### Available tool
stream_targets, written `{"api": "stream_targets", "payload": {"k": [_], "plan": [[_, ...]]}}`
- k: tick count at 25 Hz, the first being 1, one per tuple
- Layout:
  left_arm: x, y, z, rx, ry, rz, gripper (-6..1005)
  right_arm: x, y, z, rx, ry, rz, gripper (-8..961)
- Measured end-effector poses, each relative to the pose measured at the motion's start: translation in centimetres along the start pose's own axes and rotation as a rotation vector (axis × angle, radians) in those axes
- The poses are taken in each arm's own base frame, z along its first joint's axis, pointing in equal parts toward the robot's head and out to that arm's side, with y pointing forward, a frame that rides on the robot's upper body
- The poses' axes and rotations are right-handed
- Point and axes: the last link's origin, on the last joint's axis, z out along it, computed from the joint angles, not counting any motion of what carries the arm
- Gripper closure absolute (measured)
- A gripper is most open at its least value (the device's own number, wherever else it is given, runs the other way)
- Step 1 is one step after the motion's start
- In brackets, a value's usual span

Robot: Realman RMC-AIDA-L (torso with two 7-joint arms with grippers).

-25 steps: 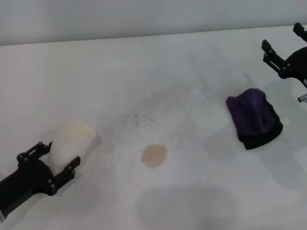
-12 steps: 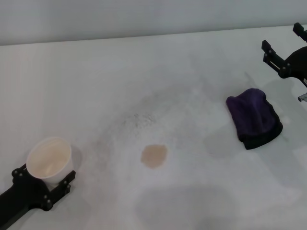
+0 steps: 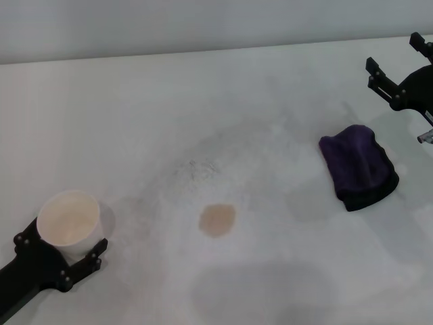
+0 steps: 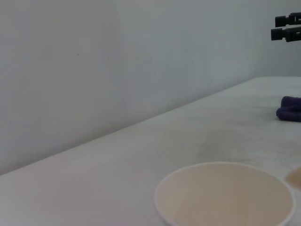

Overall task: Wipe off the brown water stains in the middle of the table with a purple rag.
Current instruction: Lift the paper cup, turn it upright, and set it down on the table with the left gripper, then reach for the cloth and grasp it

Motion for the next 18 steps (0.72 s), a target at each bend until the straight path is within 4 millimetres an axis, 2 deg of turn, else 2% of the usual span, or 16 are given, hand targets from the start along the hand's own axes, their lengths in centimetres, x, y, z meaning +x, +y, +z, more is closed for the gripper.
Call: {"api": "stream_targets", "payload": {"k": [2, 8, 18], "plan": [[0.0, 0.0, 0.0, 0.001, 0.000, 0.000, 284, 0.0, 0.0, 0.0, 0.000, 0.000, 0.000, 82], [-0.3, 0.1, -0.6, 0.024, -0.003, -0.016, 116, -0.1, 0.0, 0.2, -0.002, -0.004, -0.004, 82], [-0.9, 1.8, -3.3, 0.096, 0.052, -0.031, 118, -0.1, -0.4, 0.0, 0.004, -0.006, -0.014, 83]]}}
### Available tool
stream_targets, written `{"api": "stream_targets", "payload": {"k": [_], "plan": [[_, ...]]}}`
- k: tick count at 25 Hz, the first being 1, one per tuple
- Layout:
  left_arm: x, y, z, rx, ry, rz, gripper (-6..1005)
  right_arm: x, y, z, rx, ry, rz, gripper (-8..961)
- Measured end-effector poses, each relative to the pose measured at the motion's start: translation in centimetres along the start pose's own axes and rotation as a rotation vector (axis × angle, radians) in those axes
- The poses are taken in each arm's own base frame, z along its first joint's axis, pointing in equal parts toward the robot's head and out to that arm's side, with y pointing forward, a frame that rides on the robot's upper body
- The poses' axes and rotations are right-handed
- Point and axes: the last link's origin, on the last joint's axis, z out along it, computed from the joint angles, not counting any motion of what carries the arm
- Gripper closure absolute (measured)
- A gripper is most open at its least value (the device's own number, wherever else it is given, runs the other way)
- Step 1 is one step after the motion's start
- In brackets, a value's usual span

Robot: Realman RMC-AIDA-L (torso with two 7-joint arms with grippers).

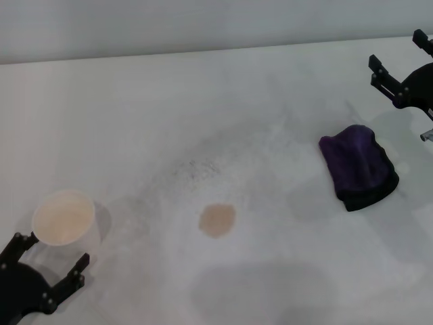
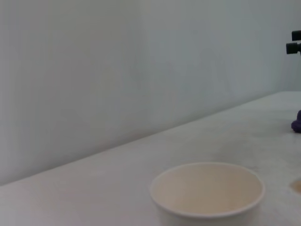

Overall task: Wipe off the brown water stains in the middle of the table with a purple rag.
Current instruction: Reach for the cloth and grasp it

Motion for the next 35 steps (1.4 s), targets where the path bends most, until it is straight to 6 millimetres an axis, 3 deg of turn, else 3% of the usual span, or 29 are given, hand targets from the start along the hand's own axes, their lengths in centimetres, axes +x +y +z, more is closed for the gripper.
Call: {"api": "stream_targets", "payload": {"k": [5, 9, 17, 24, 29, 35], "plan": [[-0.6, 0.7, -1.2, 0.038, -0.012, -0.039, 117, -0.1, -0.1, -0.1, 0.004, -0.010, 0.019, 82], [-1.0, 0.4, -2.0, 0.127, -0.008, -0.078, 118, -0.2, -0.5, -0.1, 0.015, -0.014, 0.169, 82], [0.2, -2.8, -4.6, 0.381, 0.101, -0.099, 120, -0.7, -3.1, 0.8, -0.027, 0.053, 0.588, 83], [1.4, -5.4, -5.0, 0.505, 0.166, -0.046, 121, -3.0, -5.8, 2.2, -0.165, 0.242, 0.849, 82], [3.2, -6.9, -4.6, 0.507, 0.251, 0.008, 122, -5.3, -7.1, 3.8, -0.265, 0.476, 0.864, 82], [5.0, -8.4, -3.9, 0.507, 0.322, 0.063, 123, -8.8, -4.7, 5.8, -0.428, 0.828, 0.699, 83]]}}
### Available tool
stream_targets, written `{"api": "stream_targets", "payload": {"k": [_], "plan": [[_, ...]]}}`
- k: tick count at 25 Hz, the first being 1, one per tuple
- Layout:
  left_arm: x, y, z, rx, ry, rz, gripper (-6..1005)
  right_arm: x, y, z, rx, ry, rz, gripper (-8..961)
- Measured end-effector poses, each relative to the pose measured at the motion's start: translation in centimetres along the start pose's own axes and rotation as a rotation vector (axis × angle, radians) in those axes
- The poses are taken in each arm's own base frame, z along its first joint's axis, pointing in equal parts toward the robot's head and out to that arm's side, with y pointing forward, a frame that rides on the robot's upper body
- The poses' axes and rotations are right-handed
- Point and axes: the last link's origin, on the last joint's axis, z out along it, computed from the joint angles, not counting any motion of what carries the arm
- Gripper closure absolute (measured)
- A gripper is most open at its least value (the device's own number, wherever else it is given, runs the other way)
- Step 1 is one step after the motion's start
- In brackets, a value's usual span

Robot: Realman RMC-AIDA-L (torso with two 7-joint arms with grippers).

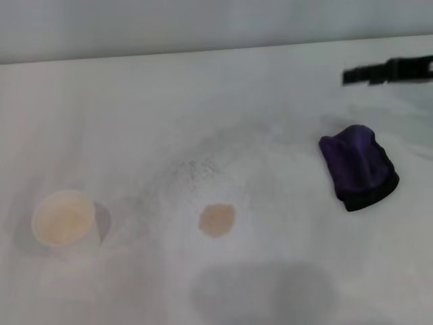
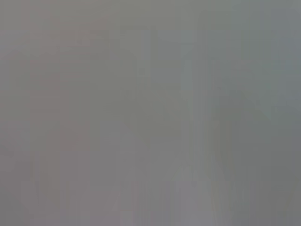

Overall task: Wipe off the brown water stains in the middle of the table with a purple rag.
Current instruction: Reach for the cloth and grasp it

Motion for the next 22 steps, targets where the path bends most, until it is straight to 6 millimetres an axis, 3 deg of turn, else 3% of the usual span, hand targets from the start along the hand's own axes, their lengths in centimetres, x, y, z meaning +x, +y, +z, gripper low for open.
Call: {"api": "stream_targets", "payload": {"k": [7, 12, 22], "plan": [[0.3, -0.6, 1.3, -0.014, 0.019, 0.024, 123, -0.3, 4.4, 2.9, 0.247, 0.348, -0.118, 110], [0.4, -0.9, 1.4, -0.017, 0.022, 0.038, 122, -0.3, 6.9, 4.9, 0.332, 0.435, -0.149, 136], [0.3, -0.8, 1.1, -0.011, 0.016, 0.090, 122, 0.4, 6.4, 6.8, 0.478, 0.498, -0.153, 161]]}}
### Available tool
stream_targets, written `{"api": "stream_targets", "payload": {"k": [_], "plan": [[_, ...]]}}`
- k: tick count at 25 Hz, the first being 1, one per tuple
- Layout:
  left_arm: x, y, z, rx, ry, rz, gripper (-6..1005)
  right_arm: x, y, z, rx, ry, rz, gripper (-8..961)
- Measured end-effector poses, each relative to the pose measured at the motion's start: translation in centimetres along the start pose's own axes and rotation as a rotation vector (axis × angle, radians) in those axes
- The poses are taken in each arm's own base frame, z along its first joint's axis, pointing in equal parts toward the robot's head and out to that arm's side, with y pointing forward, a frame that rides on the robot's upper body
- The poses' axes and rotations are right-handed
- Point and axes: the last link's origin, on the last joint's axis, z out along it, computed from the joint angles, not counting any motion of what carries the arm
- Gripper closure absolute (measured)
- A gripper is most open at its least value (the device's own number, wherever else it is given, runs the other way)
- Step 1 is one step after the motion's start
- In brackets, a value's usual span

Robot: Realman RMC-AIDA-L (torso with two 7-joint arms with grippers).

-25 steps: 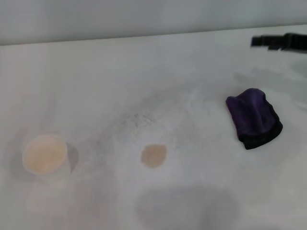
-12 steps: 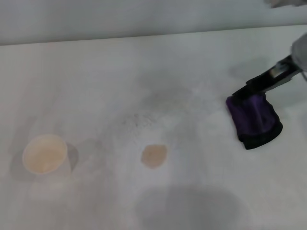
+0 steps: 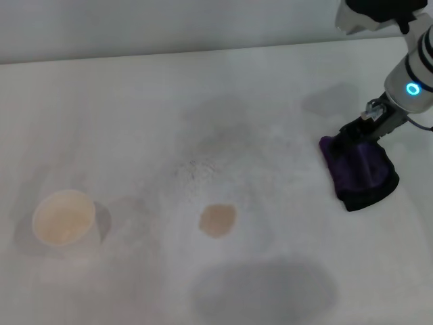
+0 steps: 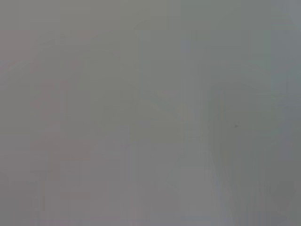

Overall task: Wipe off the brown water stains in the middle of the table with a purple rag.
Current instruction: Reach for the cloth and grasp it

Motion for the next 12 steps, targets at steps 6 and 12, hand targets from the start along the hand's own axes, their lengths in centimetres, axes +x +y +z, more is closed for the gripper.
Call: {"api": "stream_targets", "payload": {"k": [6, 12], "plan": [[0.0, -0.1, 0.0, -0.001, 0.001, 0.004, 122, 0.1, -0.3, 1.1, 0.004, 0.023, 0.016, 174], [-0.1, -0.2, 0.3, -0.002, -0.008, 0.008, 122, 0.2, -0.6, 1.6, 0.038, 0.051, 0.009, 187]]}}
